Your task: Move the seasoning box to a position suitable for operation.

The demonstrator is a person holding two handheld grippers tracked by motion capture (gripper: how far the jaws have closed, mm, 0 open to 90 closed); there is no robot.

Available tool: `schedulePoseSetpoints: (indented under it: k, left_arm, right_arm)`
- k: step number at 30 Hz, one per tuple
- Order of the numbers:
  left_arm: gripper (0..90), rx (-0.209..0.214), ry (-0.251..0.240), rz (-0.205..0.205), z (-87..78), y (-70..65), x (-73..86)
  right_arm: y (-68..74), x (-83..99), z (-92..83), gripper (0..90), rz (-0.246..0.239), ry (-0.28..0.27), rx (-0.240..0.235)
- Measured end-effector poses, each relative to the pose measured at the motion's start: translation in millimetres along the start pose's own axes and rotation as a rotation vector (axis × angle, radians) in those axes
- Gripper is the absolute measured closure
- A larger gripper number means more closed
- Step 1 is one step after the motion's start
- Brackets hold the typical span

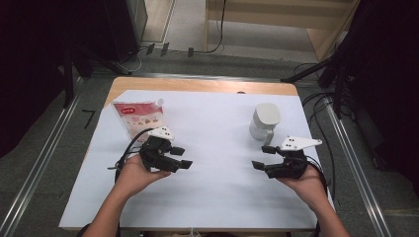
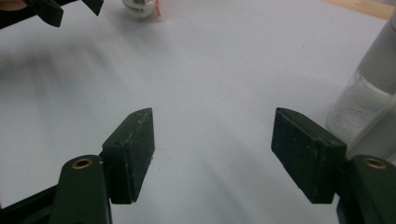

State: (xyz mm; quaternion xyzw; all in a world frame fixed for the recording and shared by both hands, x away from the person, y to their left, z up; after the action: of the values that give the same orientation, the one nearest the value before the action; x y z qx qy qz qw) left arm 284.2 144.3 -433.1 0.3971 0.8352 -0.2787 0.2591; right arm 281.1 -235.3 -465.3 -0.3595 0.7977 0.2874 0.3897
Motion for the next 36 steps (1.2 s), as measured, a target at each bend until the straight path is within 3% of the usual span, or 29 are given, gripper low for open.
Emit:
schedulePoseSetpoints:
  k: [7,11,12,15,19,36]
  left_arm:
    - [40.8,0.013,-0.017,0.029,1.0,-1.5,-1.5]
    - [40.6,0.005,-0.025,0.034,0.1,-4.1,-4.6]
    - [40.5,0.008,-0.047,0.053,-0.8,-5.7,-5.3]
    - [40.2,0.026,-0.058,0.054,-0.9,-4.9,-5.2]
    - [39.9,0.006,-0.051,0.051,-0.5,-2.2,-2.9]
    - [38.3,0.004,-0.052,0.062,2.8,0.2,-1.5]
  right_arm:
    - [2.6,2.4,2.7,29.7,-0.013,0.018,-0.004]
    - [1.9,2.4,1.4,29.8,-0.002,0.008,0.007]
    - [0.6,2.4,0.2,29.8,0.013,0.007,0.012]
    - [-0.7,3.0,-0.5,29.9,0.027,0.004,0.018]
    - [-0.6,4.1,-0.7,29.8,0.028,0.006,0.016]
    - [0.3,3.6,1.0,29.7,0.035,0.010,0.007]
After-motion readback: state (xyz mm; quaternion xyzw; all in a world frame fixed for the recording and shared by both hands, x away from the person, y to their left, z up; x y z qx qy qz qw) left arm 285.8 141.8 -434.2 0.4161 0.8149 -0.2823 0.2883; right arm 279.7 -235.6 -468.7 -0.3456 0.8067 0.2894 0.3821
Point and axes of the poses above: each handheld gripper's, and its own axes: z roughly forward along the jaws, x roughly out of its underside, y roughly to its left, the point moved 1 cm from there along z, roughly forward along the jaws, and after that the axes turned 1 degree about z, right-handed, at the moved point
